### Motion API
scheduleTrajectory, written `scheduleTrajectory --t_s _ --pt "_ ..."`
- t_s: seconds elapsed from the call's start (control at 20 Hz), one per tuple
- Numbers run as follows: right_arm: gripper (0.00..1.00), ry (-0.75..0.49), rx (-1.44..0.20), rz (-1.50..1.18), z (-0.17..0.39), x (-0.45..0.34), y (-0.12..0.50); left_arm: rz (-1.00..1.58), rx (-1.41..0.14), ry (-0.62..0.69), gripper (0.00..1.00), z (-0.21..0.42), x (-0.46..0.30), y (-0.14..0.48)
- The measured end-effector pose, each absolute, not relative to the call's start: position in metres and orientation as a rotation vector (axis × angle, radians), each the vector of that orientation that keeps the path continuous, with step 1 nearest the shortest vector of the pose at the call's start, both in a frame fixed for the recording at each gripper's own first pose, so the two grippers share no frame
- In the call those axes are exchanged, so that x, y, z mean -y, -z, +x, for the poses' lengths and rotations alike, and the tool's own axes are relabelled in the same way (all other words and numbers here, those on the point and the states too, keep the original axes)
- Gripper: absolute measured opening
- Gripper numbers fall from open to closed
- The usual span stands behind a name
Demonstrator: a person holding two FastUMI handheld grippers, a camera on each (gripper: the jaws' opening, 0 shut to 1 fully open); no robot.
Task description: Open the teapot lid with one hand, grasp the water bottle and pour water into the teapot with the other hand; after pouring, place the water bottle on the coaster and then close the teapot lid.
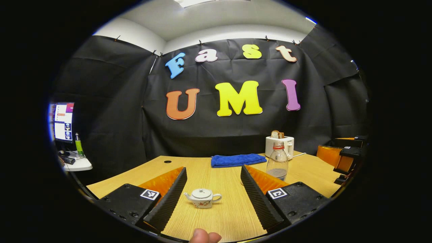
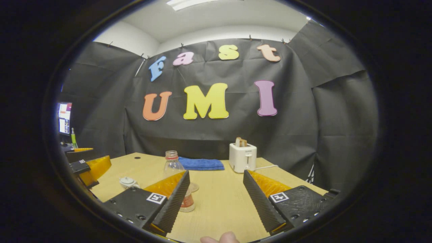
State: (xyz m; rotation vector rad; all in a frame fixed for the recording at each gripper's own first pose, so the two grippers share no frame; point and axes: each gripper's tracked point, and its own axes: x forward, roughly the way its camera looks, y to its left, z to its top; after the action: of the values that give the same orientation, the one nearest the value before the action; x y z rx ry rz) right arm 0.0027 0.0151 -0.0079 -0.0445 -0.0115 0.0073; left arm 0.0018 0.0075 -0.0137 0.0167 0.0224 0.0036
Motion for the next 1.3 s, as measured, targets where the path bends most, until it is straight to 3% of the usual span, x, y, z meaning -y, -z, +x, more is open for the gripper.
scheduleTrajectory --t_s 0.6,0.85,1.2,1.3 --pt "0.92 -0.035 0.007 -0.056 0.006 -0.023 0.014 0.002 -0.071 -0.006 1.00 0.008 -0.016 0.029" --pt "0.95 -0.052 -0.031 -0.054 0.012 -0.022 0.032 -0.011 -0.149 -0.013 1.00 0.022 -0.026 0.060" --pt "0.92 -0.037 -0.076 -0.018 0.022 -0.005 0.051 -0.021 -0.248 -0.018 1.00 0.057 -0.038 0.098" --pt "0.96 -0.022 -0.083 -0.012 0.026 0.002 0.053 -0.023 -0.274 -0.011 0.99 0.068 -0.038 0.109"
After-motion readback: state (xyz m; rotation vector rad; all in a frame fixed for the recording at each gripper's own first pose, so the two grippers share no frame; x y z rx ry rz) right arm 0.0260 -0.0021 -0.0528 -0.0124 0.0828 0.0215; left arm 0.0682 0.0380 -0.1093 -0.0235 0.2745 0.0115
